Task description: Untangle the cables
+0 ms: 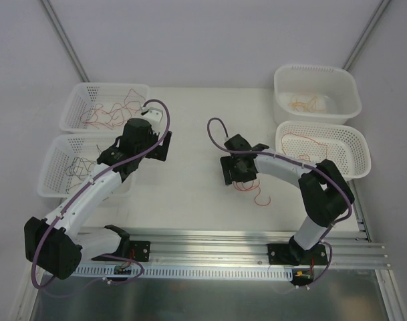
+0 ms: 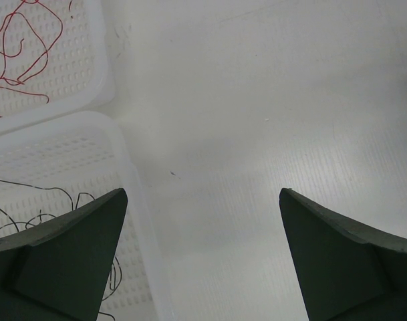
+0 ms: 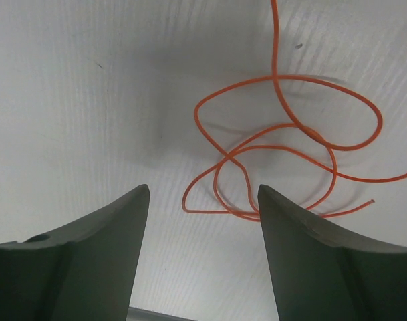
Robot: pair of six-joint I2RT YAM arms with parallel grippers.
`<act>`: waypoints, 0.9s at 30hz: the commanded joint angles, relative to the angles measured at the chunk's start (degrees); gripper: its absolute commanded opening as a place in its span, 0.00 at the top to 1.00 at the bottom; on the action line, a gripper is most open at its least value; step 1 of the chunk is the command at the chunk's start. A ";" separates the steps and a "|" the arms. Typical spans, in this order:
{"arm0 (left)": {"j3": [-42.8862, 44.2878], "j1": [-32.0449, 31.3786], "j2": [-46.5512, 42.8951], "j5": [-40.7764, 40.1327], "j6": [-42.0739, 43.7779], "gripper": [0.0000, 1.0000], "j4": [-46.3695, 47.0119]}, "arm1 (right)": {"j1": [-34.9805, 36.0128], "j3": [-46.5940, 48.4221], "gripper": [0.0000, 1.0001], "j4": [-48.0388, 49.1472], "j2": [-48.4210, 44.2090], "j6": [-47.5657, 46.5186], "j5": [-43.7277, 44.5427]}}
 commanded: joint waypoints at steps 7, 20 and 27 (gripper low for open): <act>-0.73 0.72 0.20 0.54 0.59 0.01 1.54 | 0.63 1.41 0.36 0.48 4.52 0.05 1.00; -0.73 0.63 0.47 0.19 0.86 0.01 1.45 | 2.74 2.90 0.99 -2.06 0.58 -2.23 6.36; -0.73 0.63 0.64 0.10 0.94 0.01 1.45 | 0.73 9.67 0.99 -8.13 -12.95 -3.73 11.37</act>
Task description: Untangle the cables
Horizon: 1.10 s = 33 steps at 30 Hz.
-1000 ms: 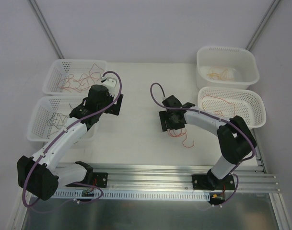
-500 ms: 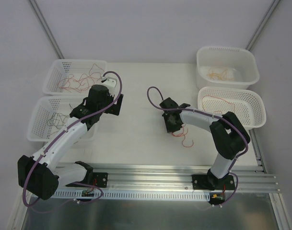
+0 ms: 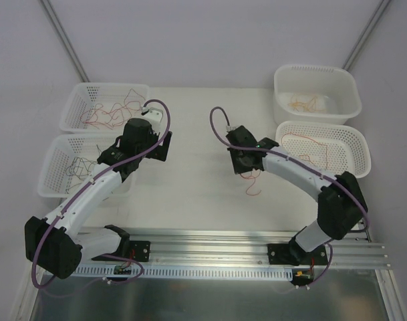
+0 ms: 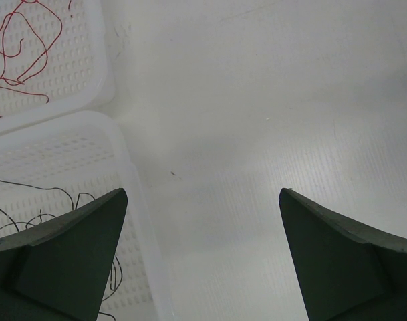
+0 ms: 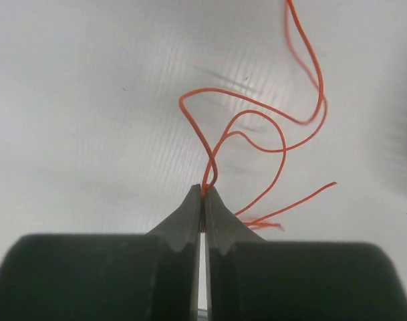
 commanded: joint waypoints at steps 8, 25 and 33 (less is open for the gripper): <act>-0.73 0.63 0.12 -0.08 0.97 0.01 1.45 | -16.89 9.98 0.99 -0.68 -24.45 2.71 1.55; -0.90 0.63 -0.32 -0.69 1.41 0.01 1.45 | -46.78 -3.82 0.99 21.30 -21.76 25.20 -2.85; -0.73 1.42 -0.15 0.45 1.32 0.01 1.54 | -49.26 -4.70 0.21 18.76 -15.23 30.13 -6.53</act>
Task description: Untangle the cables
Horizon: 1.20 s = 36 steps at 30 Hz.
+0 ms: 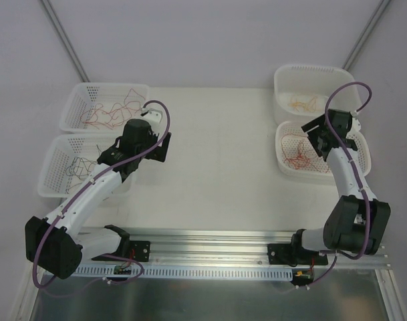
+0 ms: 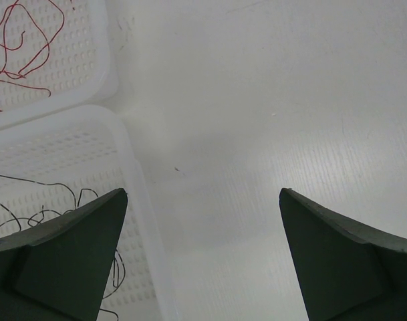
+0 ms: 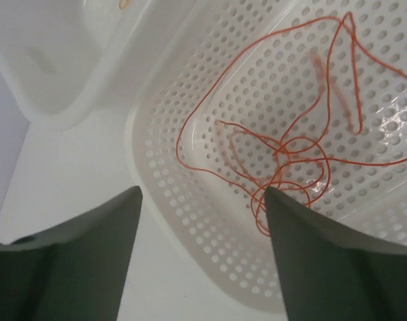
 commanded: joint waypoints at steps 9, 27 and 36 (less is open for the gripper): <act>0.34 1.84 -0.23 2.62 -0.06 0.01 1.41 | -0.17 4.21 0.03 -15.72 -16.22 -12.09 4.93; 0.08 1.93 -5.84 8.17 -8.22 0.01 1.23 | 3.42 19.77 0.03 -36.39 -49.99 -37.23 6.89; -6.07 1.93 -33.84 5.71 -22.73 0.01 -8.95 | 11.43 14.16 0.03 -34.90 -61.42 -42.43 6.36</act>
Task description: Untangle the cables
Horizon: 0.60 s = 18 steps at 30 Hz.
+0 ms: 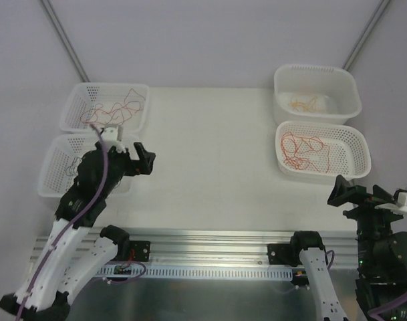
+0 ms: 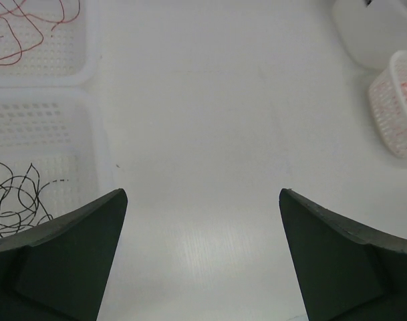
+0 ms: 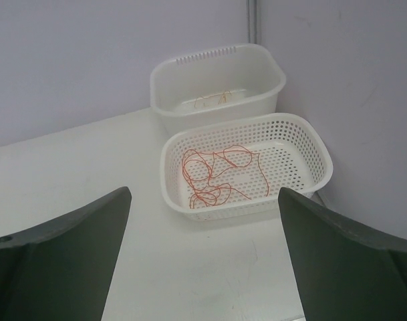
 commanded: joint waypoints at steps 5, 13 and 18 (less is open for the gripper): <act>-1.07 0.68 -23.63 -3.29 -9.73 0.01 -10.78 | 4.19 -7.70 0.03 0.67 -11.21 -1.33 0.99; 1.22 0.68 -39.55 -5.66 -9.82 0.01 -16.94 | 5.25 -10.70 0.03 -2.32 -21.76 0.08 2.92; 1.75 0.77 -47.89 -8.03 -9.03 0.01 -18.87 | 5.33 -12.01 0.03 -4.87 -27.12 -1.15 1.17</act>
